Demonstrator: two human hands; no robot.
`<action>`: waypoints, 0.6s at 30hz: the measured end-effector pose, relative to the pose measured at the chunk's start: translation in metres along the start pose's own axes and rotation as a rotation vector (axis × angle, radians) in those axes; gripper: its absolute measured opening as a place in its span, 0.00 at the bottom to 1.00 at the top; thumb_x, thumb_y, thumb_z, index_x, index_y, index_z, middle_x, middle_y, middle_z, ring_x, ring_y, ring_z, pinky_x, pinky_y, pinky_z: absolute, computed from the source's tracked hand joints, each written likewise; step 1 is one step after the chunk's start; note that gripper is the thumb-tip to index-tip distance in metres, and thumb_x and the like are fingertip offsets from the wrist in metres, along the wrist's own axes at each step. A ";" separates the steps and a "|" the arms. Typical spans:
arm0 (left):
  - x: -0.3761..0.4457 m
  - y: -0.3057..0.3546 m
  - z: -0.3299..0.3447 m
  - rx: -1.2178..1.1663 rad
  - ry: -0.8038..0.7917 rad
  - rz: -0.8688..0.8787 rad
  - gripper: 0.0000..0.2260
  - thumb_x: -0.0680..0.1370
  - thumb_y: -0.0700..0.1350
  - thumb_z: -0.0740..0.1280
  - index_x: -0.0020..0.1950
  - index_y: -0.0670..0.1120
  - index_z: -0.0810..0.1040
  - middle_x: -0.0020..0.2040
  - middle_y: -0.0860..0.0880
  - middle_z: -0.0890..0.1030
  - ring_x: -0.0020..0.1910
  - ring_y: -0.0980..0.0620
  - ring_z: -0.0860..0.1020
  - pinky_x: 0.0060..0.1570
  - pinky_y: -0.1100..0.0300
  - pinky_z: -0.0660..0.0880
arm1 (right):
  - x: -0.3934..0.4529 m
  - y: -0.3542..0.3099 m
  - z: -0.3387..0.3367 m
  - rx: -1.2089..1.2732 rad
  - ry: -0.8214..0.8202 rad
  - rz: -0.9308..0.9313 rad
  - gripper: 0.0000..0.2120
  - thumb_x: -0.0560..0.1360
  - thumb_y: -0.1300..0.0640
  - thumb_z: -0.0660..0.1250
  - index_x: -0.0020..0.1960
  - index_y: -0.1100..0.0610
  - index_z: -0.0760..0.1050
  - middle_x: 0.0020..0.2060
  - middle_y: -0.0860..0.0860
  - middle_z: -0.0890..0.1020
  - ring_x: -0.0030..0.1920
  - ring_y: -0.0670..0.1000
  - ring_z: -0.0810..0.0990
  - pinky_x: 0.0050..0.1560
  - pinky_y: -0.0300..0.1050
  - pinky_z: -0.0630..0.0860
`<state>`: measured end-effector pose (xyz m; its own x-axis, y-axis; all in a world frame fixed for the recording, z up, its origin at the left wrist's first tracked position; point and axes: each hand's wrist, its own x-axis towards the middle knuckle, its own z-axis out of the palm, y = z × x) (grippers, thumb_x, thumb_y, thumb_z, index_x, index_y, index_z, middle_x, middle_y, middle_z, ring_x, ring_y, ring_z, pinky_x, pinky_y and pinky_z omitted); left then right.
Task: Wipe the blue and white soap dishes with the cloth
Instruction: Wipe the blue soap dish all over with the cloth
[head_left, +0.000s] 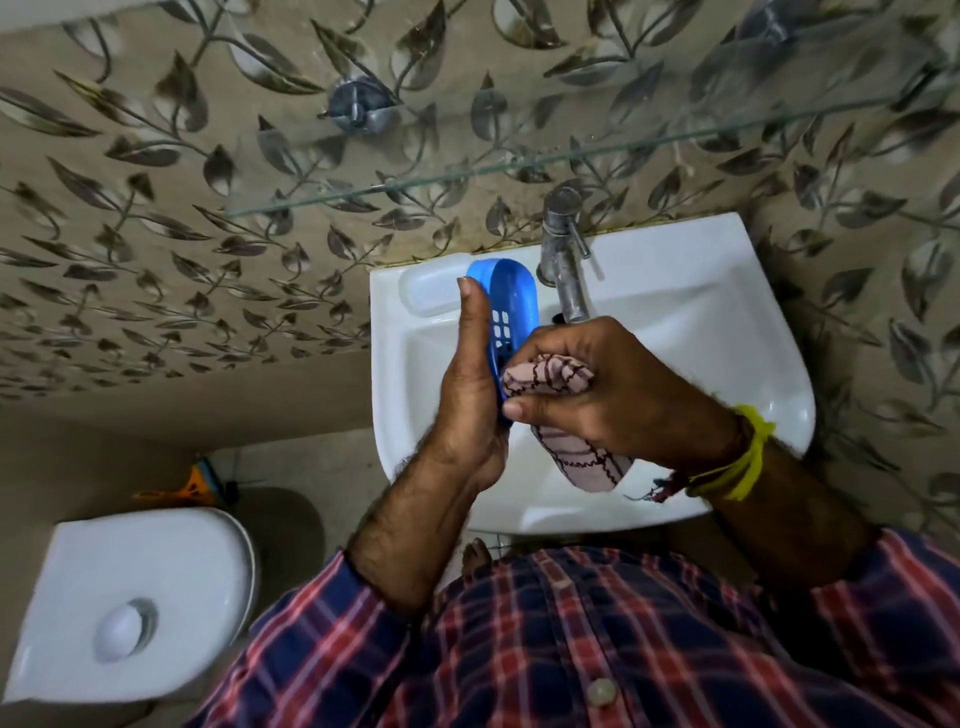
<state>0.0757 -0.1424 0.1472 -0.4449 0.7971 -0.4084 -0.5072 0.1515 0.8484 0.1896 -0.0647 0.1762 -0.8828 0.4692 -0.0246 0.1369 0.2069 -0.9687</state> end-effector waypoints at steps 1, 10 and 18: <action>0.000 0.005 -0.001 -0.020 0.002 -0.009 0.33 0.77 0.73 0.56 0.48 0.49 0.89 0.43 0.44 0.88 0.45 0.48 0.87 0.48 0.54 0.83 | 0.000 0.001 0.003 -0.052 0.002 -0.022 0.09 0.68 0.68 0.78 0.47 0.65 0.81 0.41 0.58 0.83 0.42 0.56 0.83 0.47 0.53 0.81; -0.005 0.018 -0.008 0.236 -0.040 0.106 0.34 0.73 0.79 0.43 0.59 0.68 0.83 0.63 0.53 0.84 0.59 0.52 0.84 0.57 0.49 0.81 | 0.000 0.001 0.009 -0.037 0.246 -0.040 0.05 0.70 0.66 0.76 0.44 0.63 0.81 0.38 0.54 0.83 0.39 0.52 0.82 0.43 0.45 0.80; 0.015 -0.009 -0.022 0.787 -0.102 0.997 0.43 0.77 0.74 0.54 0.78 0.41 0.63 0.79 0.43 0.66 0.81 0.41 0.58 0.77 0.31 0.53 | 0.003 -0.027 -0.004 0.831 0.097 0.345 0.12 0.75 0.66 0.67 0.57 0.66 0.76 0.47 0.64 0.77 0.36 0.56 0.81 0.38 0.50 0.81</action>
<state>0.0572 -0.1451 0.1264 -0.3028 0.8012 0.5161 0.6011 -0.2597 0.7558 0.1849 -0.0650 0.2038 -0.8059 0.4684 -0.3622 -0.0150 -0.6277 -0.7783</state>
